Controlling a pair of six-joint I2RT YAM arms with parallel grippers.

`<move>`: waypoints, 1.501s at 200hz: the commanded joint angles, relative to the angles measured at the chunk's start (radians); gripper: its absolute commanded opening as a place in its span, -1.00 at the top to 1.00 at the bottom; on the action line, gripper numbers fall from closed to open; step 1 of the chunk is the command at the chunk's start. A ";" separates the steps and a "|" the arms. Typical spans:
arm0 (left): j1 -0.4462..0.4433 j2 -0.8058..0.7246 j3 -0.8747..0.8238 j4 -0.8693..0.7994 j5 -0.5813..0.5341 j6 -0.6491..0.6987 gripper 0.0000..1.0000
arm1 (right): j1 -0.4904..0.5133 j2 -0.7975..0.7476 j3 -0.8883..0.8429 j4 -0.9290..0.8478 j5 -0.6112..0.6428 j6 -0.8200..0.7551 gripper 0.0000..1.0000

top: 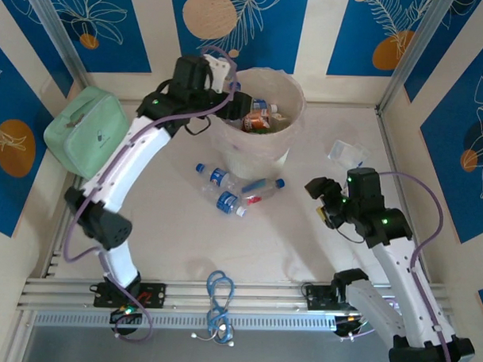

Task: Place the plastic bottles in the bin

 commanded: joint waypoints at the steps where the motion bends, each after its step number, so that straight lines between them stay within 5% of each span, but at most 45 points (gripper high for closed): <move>1: 0.006 -0.140 -0.132 0.091 0.027 -0.084 -0.59 | 0.014 0.031 -0.003 0.059 -0.005 0.011 -0.50; 65: 0.005 -0.529 -0.752 0.305 0.127 -0.218 -0.53 | 0.063 0.232 -0.025 0.265 0.019 0.069 -0.44; 109: 0.005 -0.676 -0.997 0.356 0.155 -0.335 -0.48 | 0.074 0.398 -0.059 0.385 0.041 0.099 -0.39; 206: 0.005 -0.767 -1.151 0.340 0.160 -0.388 -0.41 | 0.025 0.696 -0.142 0.819 -0.044 0.127 -0.29; 300: 0.003 -0.775 -1.190 0.348 0.181 -0.415 -0.38 | 0.053 0.847 -0.143 0.966 -0.025 0.153 -0.14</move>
